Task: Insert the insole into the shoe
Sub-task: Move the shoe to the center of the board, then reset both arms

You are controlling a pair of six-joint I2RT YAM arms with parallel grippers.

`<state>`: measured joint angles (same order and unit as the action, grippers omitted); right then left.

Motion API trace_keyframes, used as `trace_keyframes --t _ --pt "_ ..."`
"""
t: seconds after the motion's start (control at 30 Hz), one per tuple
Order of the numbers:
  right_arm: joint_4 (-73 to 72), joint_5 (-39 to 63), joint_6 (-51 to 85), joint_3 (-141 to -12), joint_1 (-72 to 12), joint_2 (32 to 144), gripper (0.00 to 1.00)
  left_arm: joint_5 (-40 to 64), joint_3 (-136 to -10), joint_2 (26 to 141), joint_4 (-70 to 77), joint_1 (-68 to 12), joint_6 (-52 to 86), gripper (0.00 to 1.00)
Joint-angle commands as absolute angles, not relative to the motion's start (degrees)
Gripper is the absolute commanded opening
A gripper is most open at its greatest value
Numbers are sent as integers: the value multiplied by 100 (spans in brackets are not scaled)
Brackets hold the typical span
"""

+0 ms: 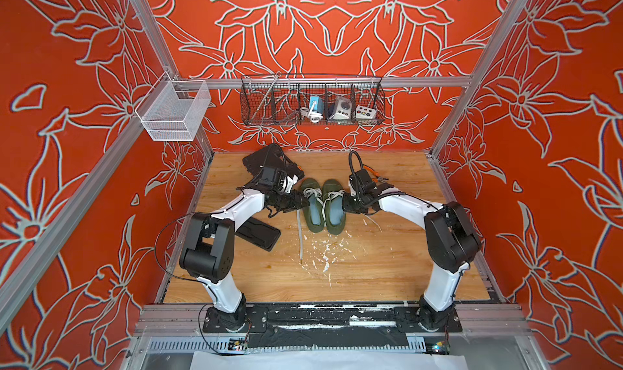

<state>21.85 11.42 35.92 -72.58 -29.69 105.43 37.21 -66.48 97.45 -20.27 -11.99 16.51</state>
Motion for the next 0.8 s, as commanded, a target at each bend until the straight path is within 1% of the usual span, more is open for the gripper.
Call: trace_keyframes --t 0.0,0.03,0.13,0.17,0.2,0.23,0.27,0.3,0.33,0.5,0.6,0.67,0.73,0.77 --pt "2332 796 3202 -7203 -2990 10203 37 3744 -6515 9517 -1923 -1178 1593 51" --pt "2454 750 3095 -7225 -2994 10152 45 3715 -6496 9496 -1893 -1178 1606 51" --pt "2707 575 2819 -7141 -2997 9838 58 3572 -6406 9416 -1728 -1176 1664 54" --pt "2756 503 2730 -7058 -2990 9666 64 3515 -6354 9360 -1624 -1170 1691 59" --pt "2799 401 2654 -6964 -2997 9468 70 3452 -6317 9294 -1533 -1171 1713 72" --pt "2795 310 2569 -6856 -2992 9296 74 3393 -6295 9244 -1477 -1169 1720 81" --pt "2767 179 2473 -6706 -2983 9063 79 3324 -6262 9172 -1399 -1171 1720 95" --pt "2714 52 2385 -6549 -2976 8814 86 3265 -6229 9100 -1340 -1169 1722 98" --pt "2641 -79 2286 -6370 -2970 8576 99 3153 -6179 9008 -1251 -1168 1735 98" --pt "2112 -881 1933 -5548 -2807 7529 99 2537 -5452 8157 -75 -1168 1750 98" --pt "1386 -1569 1731 -4910 -2678 6913 99 1900 -4516 7302 1186 -1169 1667 98" --pt "712 -2279 1627 -4332 -2566 6537 99 1350 -3717 6641 2157 -1169 1469 98" --pt "100 -2864 1622 -3828 -2379 6284 99 716 -2905 6007 3006 -1169 1195 98" --pt "-253 -2970 1536 -3573 -2241 6188 99 324 -2485 5723 3413 -1169 1117 98"
